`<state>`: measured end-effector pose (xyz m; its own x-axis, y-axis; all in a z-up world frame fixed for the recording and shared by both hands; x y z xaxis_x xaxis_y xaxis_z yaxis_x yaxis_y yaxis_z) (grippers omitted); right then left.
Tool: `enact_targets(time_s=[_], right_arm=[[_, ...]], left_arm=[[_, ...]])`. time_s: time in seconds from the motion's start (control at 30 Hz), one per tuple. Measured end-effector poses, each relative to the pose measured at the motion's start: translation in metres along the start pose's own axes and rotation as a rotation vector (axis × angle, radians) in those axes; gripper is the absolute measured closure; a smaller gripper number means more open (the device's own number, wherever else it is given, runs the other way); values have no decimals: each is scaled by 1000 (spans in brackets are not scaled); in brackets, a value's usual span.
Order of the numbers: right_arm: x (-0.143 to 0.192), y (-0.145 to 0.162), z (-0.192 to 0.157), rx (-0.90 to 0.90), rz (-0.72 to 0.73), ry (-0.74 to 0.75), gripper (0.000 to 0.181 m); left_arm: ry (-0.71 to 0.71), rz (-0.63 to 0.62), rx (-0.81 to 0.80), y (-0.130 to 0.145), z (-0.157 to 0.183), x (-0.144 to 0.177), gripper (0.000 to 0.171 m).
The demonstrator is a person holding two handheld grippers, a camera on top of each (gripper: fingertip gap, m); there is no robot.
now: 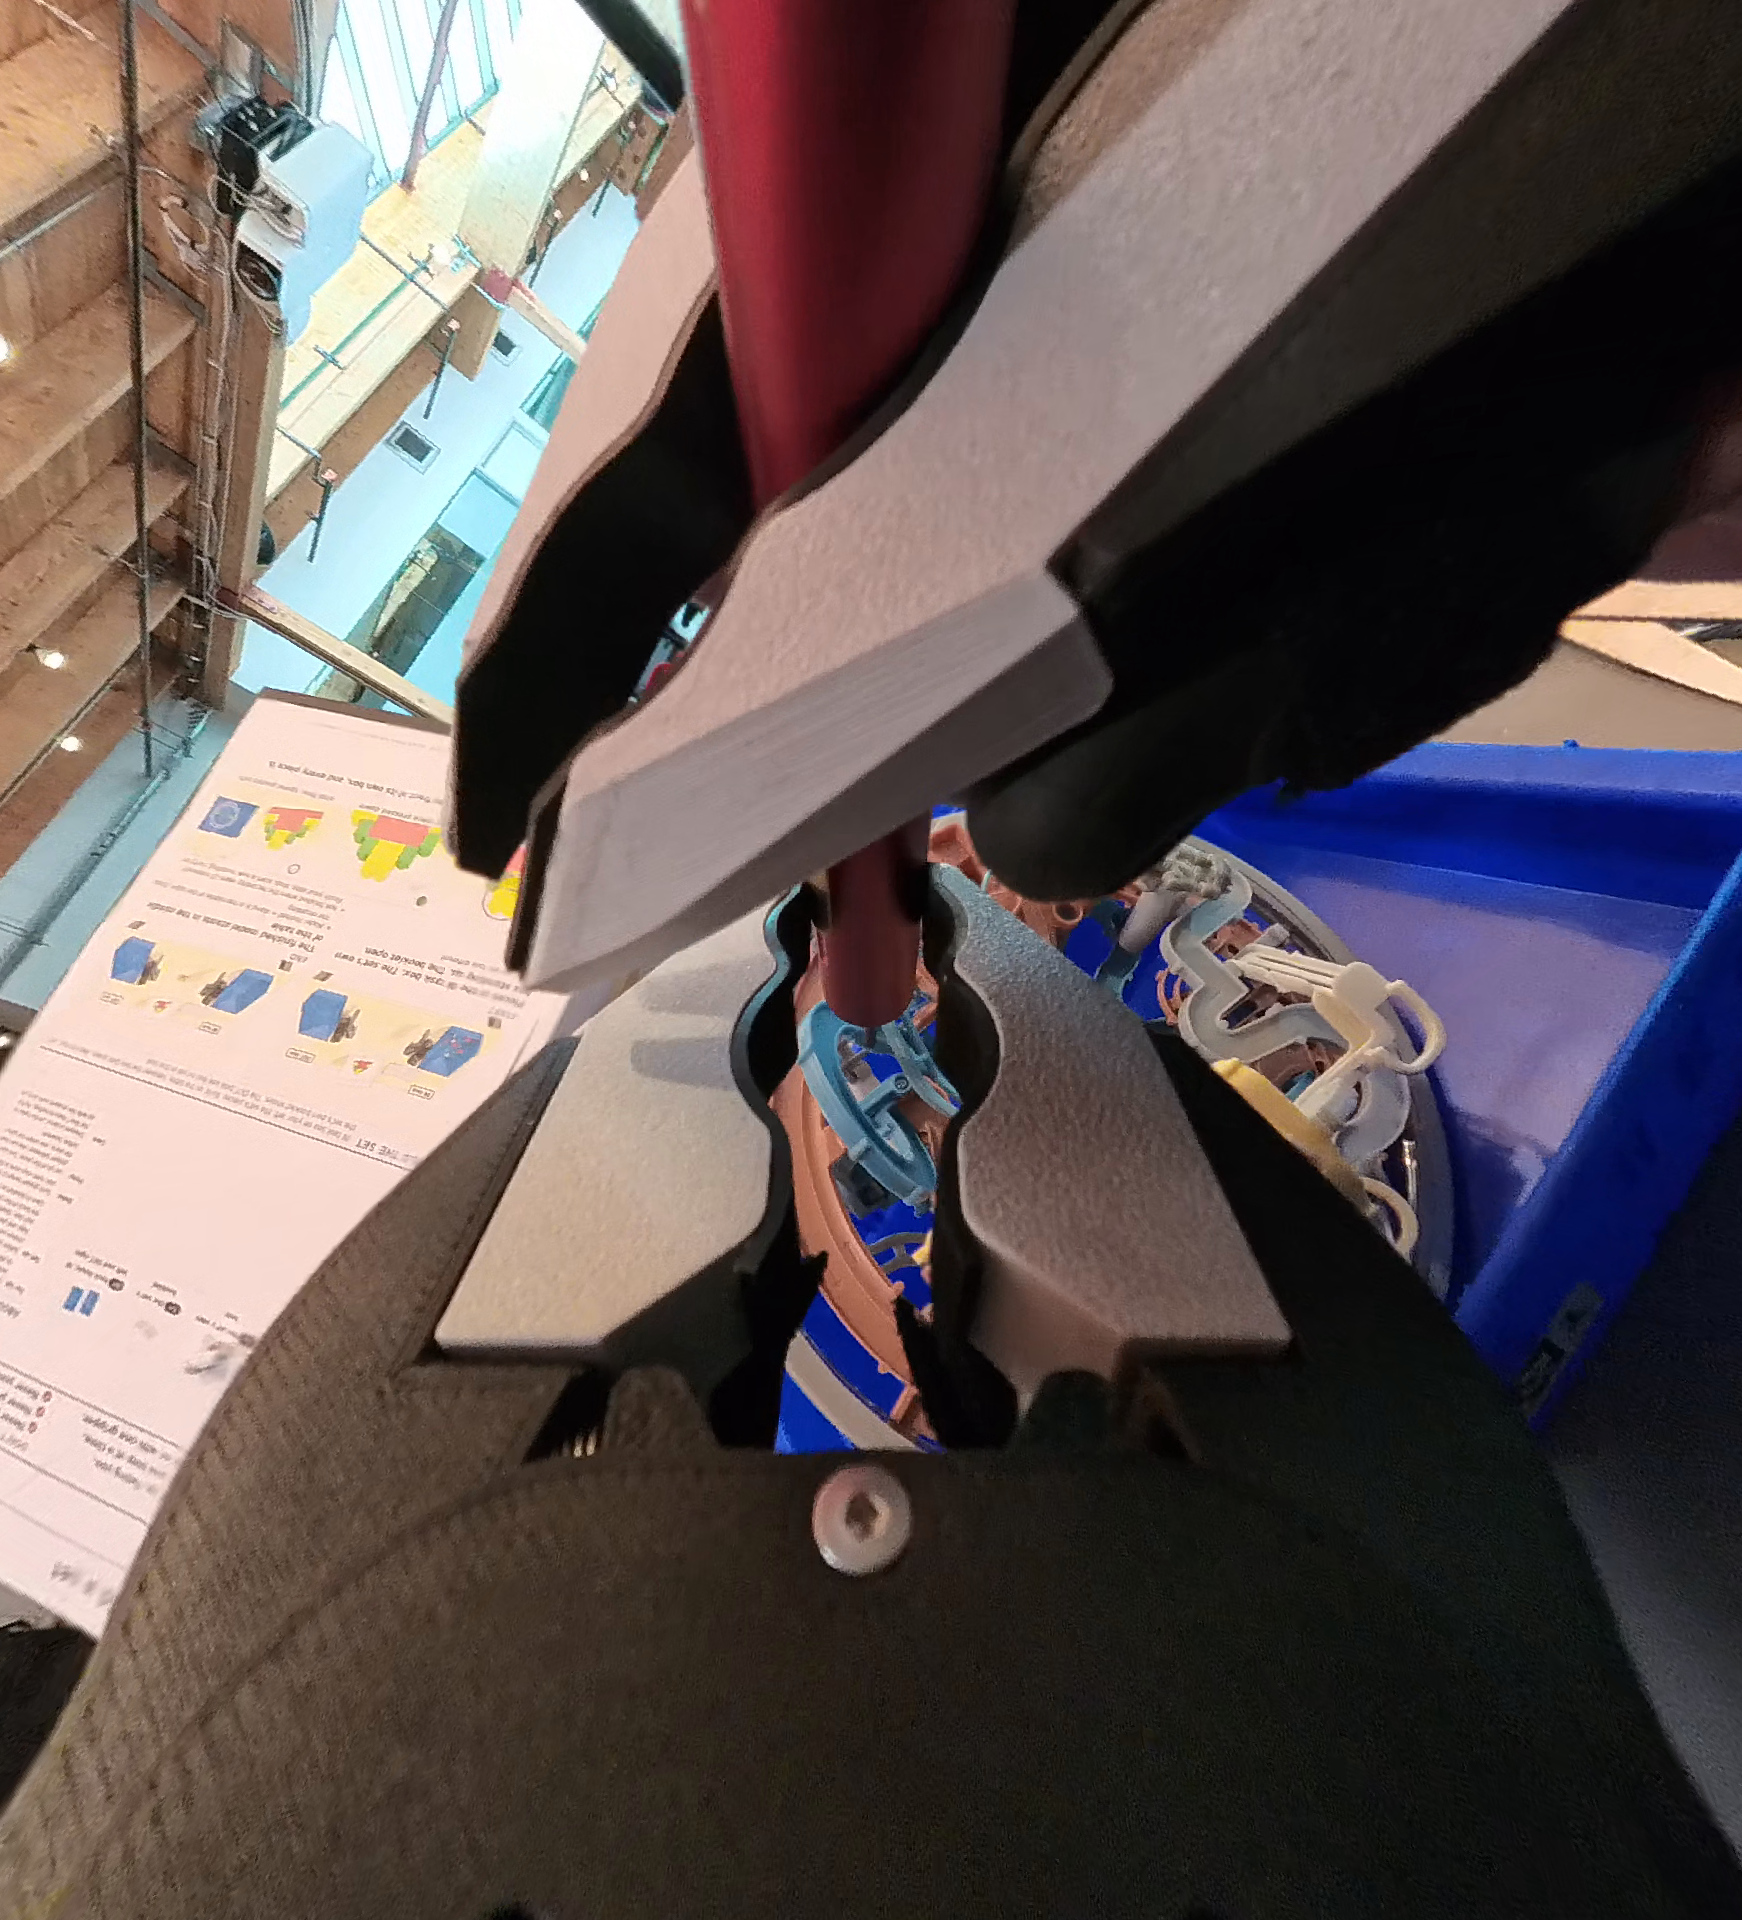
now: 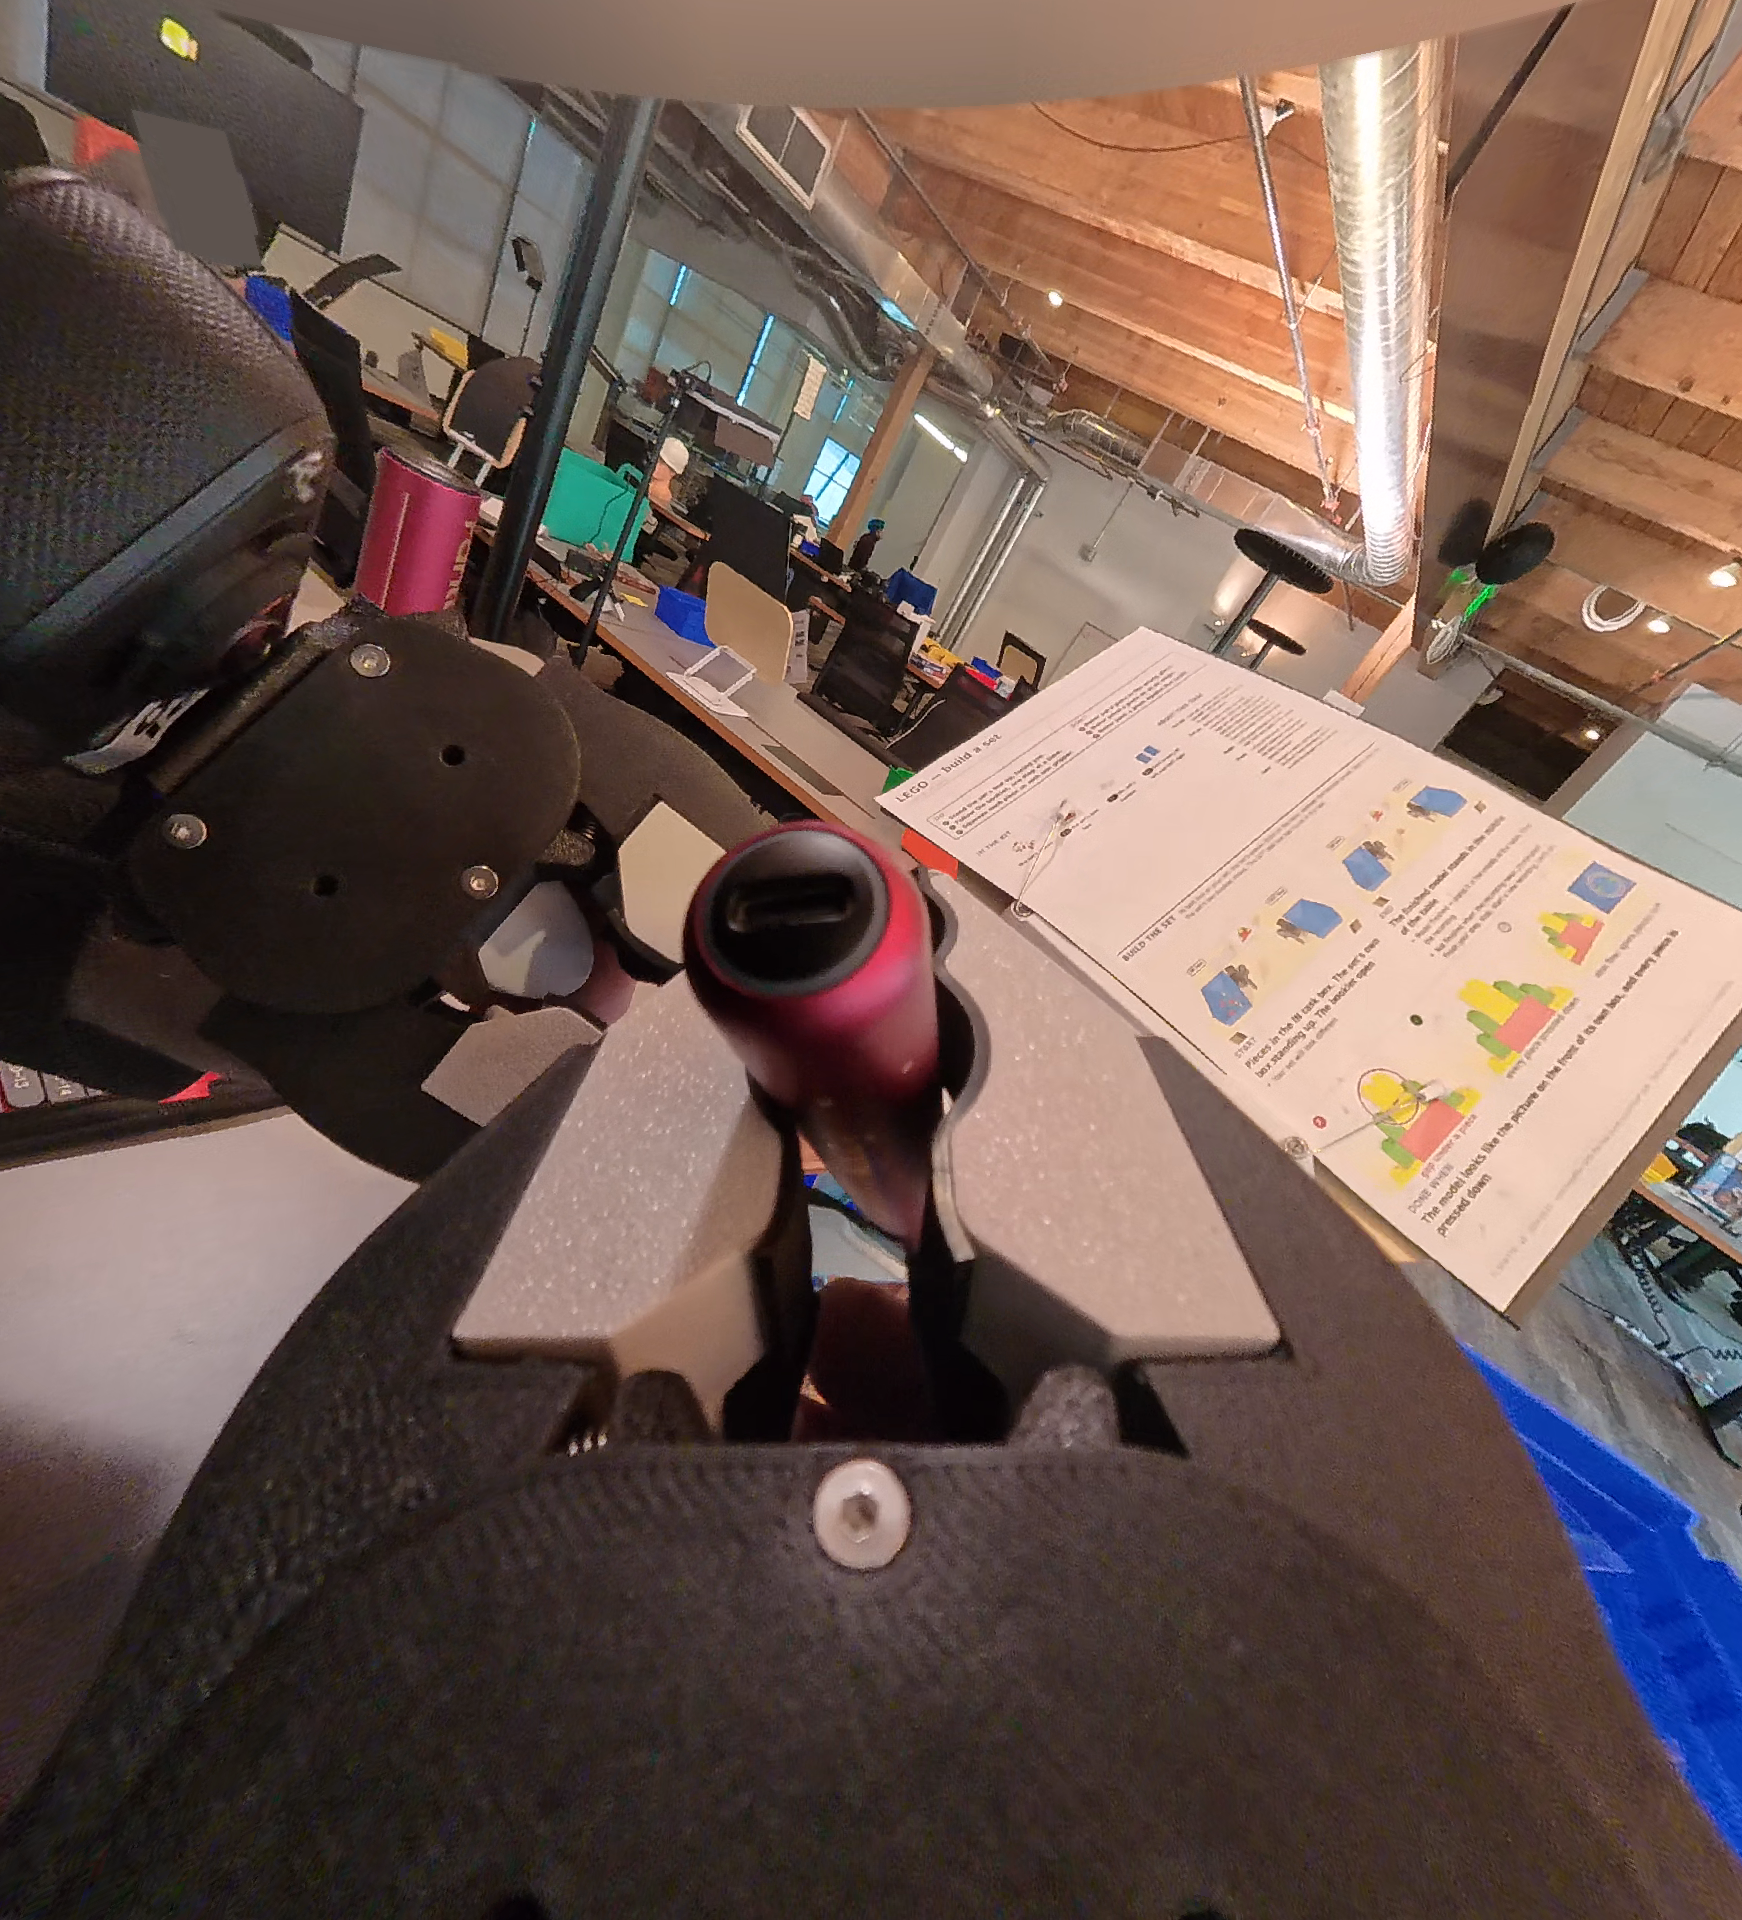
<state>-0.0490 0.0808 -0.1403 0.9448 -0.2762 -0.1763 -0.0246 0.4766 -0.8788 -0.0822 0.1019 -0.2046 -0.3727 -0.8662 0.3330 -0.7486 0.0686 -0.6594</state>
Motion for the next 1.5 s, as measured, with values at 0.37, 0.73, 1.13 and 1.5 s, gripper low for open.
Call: enact_targets(time_s=[0.37,0.73,1.13,1.5], right_arm=[[-10,17,-1,-28,-31,7,168],[-19,22,-9,23,-70,21,168],[-23,14,-19,81,-64,22,170],[-21,20,-23,137,-63,38,169]], left_arm=[[34,-15,39,13,1,-7,154],[122,46,89,20,0,-7,153],[135,106,100,17,1,0,153],[109,112,54,18,4,-4,154]])
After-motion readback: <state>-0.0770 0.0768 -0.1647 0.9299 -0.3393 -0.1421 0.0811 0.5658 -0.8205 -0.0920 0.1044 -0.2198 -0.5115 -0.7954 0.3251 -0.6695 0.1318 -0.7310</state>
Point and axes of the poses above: each gripper's, where its closed fingertips meet, x back along the fingers, y out of its underside, z = x × y across the jaws, the point moved 5 cm from there along x, back along the fingers, and after that the axes turned 13 degrees about y, right-handed, at the moved point
